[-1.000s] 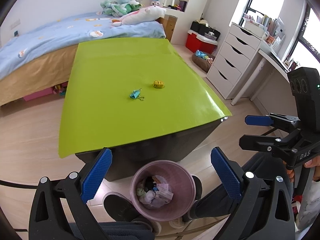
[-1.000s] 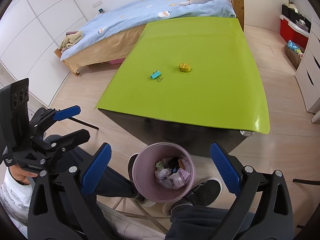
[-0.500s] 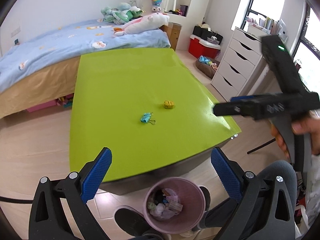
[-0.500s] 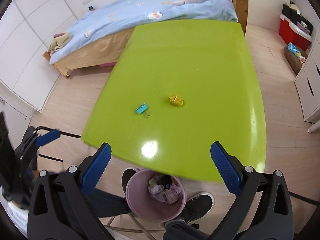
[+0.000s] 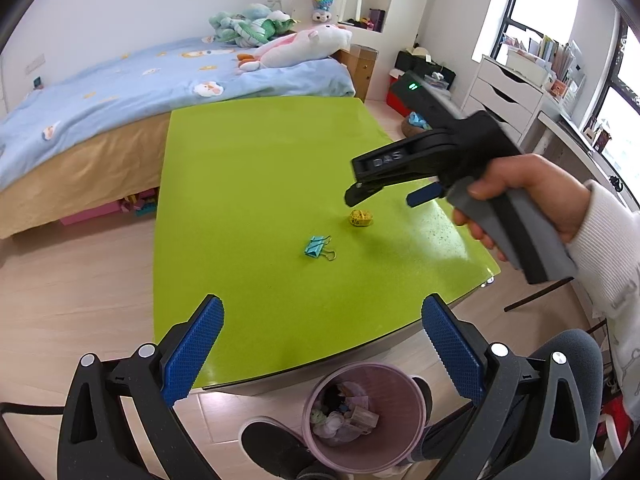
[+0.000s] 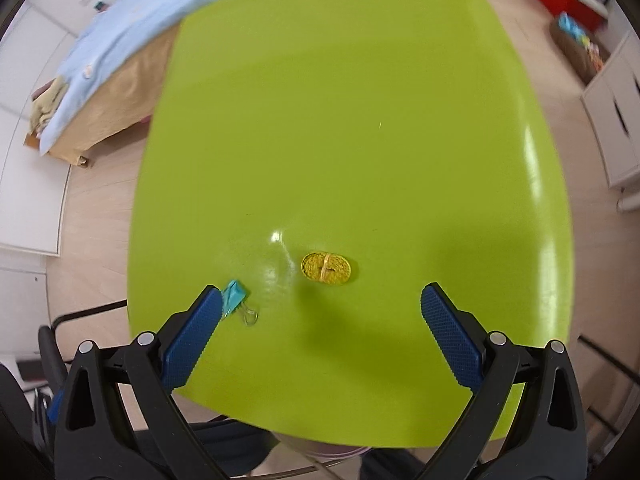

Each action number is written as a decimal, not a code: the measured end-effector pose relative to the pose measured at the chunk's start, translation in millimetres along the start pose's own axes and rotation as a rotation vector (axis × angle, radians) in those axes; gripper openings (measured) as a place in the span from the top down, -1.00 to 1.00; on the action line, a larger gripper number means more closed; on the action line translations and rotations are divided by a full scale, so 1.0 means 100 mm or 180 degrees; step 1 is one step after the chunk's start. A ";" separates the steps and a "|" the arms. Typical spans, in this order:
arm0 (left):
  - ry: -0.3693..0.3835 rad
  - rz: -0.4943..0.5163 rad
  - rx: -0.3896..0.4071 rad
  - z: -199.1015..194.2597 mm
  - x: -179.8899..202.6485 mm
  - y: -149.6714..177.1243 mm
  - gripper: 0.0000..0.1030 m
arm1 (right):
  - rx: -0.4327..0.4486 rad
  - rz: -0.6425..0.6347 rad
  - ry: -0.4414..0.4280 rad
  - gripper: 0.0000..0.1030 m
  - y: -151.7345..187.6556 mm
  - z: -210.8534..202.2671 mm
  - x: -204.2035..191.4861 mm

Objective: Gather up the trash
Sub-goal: 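Reach the right gripper to the yellow rubber-band ball and grasp it, then grasp the teal binder clip with the left gripper while the right holds the yellow ball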

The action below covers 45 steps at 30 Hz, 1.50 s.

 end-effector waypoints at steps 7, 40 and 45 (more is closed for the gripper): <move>-0.0017 -0.0057 -0.0013 0.02 -0.09 0.02 -0.85 | -0.0126 0.0038 0.0117 -0.36 0.09 0.23 0.00; -0.0016 0.0466 -0.0376 0.87 0.00 -0.22 -0.85 | 0.0124 -0.0284 -0.0169 0.44 0.28 -0.42 0.16; 0.0000 0.0548 -0.0561 1.14 0.01 -0.19 -0.85 | 0.0116 -0.0271 -0.0166 0.44 0.27 -0.37 0.15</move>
Point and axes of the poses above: each gripper's, at about its wrist camera, not at the fingertips, and z roughly the way its jaws point, x to its right, y to its underside, the point moved 10 cm from there along z, roughly the way its jaws point, and after that the axes turned 9 degrees about x, right-handed, at the moved point
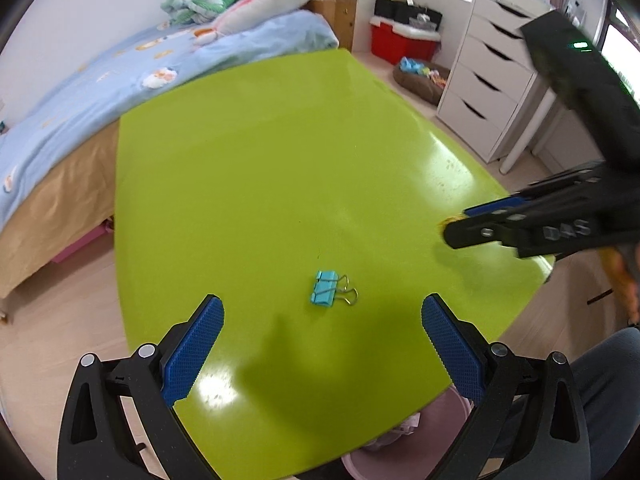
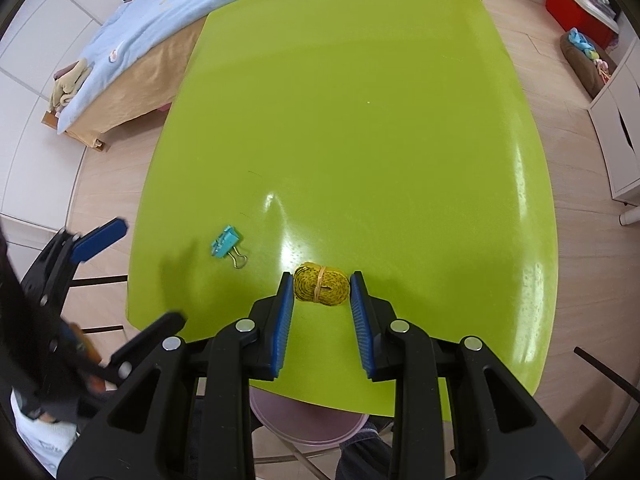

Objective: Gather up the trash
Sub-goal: 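Grasp the teal binder clip with the left gripper while the right holds the yellow ball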

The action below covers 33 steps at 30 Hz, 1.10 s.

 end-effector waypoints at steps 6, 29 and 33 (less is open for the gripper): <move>0.0021 0.0036 -0.0178 0.27 0.02 0.02 -0.80 | -0.0004 0.0023 -0.0015 0.44 0.04 -0.01 0.06; -0.0042 -0.0116 -0.0254 0.15 0.04 0.10 0.89 | 0.0142 -0.0065 -0.0099 0.45 0.03 -0.06 0.02; -0.0059 -0.0090 -0.0147 -0.07 0.10 0.09 0.89 | 0.0260 -0.0165 -0.0081 0.45 0.06 -0.19 -0.04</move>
Point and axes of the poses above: each gripper's, at about its wrist camera, not at the fingertips, and z roughly the way its jaws point, x to its right, y to its underside, the point moved 10 cm from there along z, roughly the way its jaws point, and after that the axes turned 9 degrees about x, right-handed, at the moved point
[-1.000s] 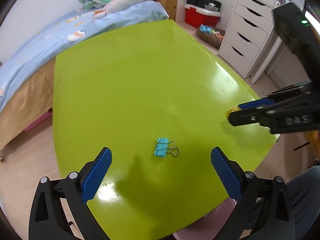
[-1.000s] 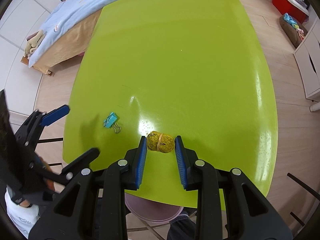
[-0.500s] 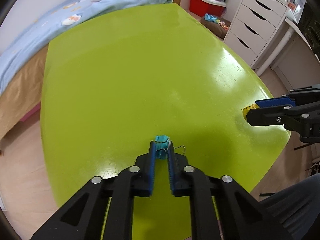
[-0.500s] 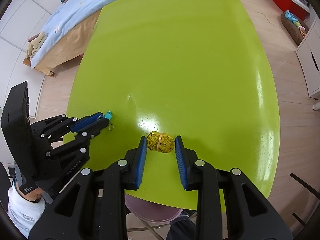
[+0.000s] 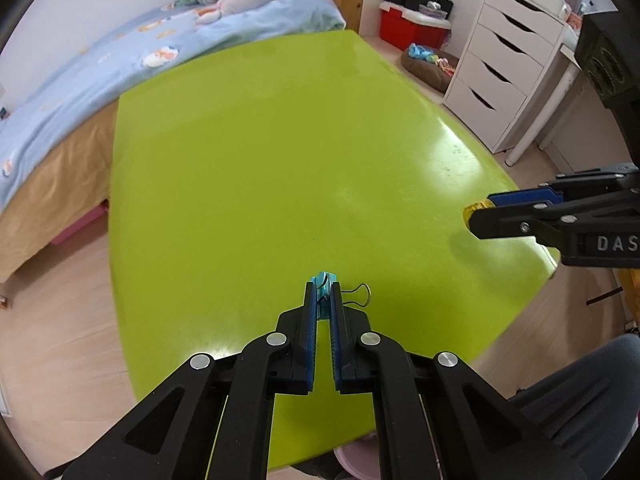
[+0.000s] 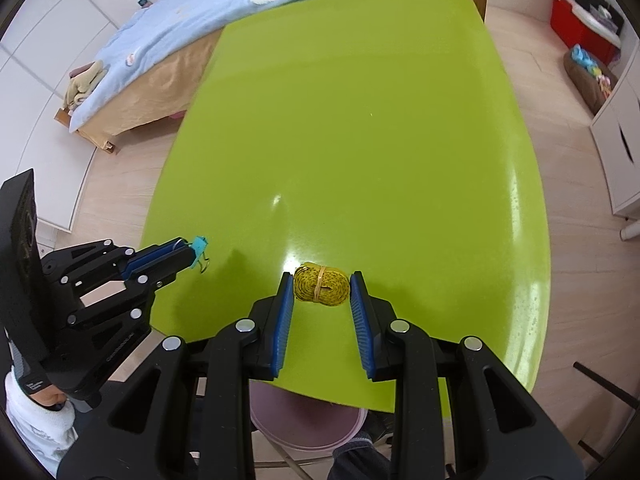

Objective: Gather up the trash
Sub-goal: 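Grasp the teal binder clip with the left gripper while the right holds the yellow ball, then drop the yellow ball and teal clip into the pink wastebasket, opening both grippers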

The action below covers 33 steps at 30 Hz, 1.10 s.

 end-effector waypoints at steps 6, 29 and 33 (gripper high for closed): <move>-0.0024 0.0077 0.0199 -0.33 0.12 0.03 0.89 | 0.0213 -0.0205 0.0034 0.45 0.10 -0.28 -0.14; 0.0166 -0.0083 0.0552 -1.12 0.51 0.74 0.89 | 0.0365 -0.0645 -0.0354 0.45 1.31 -0.90 -0.64; 0.0234 -0.0101 0.0534 -1.17 0.56 0.85 0.89 | 0.0274 -0.0654 -0.0471 0.45 1.48 -0.86 -0.71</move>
Point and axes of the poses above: each gripper's, at about its wrist camera, not at the fingertips, and z roughly the way its jaws point, x to its right, y to its underside, the point moved 10 cm from there along z, roughly the way its jaws point, and after that the axes turned 9 degrees about x, right-handed, at the moved point
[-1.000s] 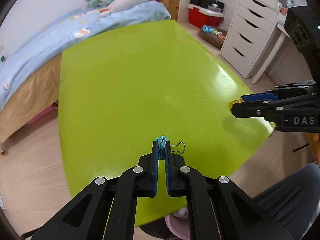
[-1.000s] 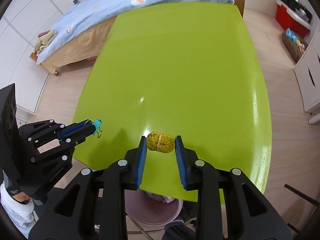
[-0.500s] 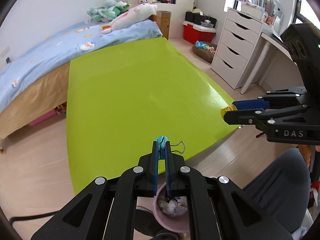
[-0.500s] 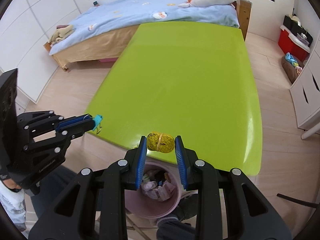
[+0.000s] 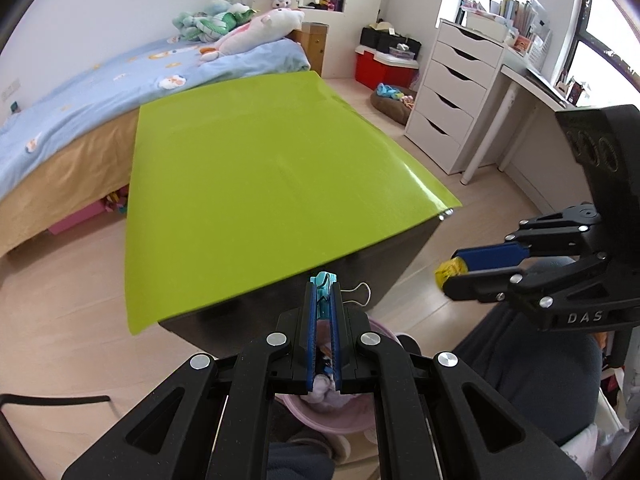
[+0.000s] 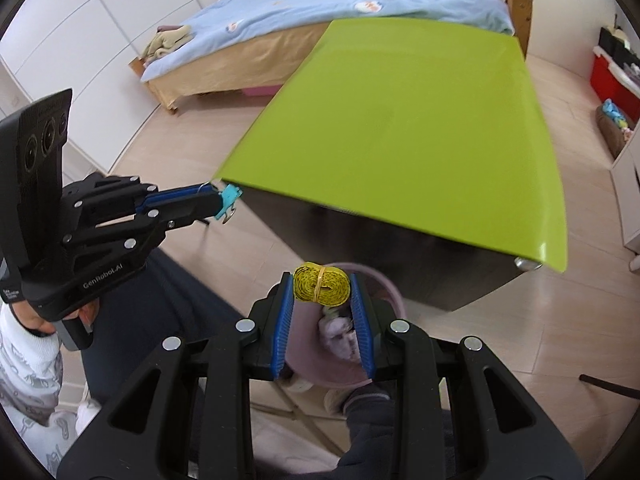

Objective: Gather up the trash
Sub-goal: 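Drop the yellow ball and teal clip into the pink wastebasket, opening both grippers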

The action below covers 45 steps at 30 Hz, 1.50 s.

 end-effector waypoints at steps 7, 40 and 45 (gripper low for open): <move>0.0066 -0.0016 -0.0023 -0.04 0.05 0.07 0.89 | -0.0054 0.0033 -0.0190 0.42 0.09 0.03 -0.10; 0.0138 -0.0143 0.0051 0.01 0.14 0.07 -0.84 | 0.0459 0.0295 0.0263 -0.94 -0.02 -0.35 0.35; 0.0043 -0.0212 0.0120 -0.03 0.05 0.04 -0.85 | 0.0497 0.0250 0.0343 -0.94 -0.05 -0.36 0.34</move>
Point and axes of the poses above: each gripper's, at about its wrist camera, not at the fingertips, and z roughly the way its jaws point, x to its right, y to its underside, the point moved 10 cm from there along z, roughly the way its jaws point, and after that the axes turned 9 degrees about x, right-handed, at the moved point
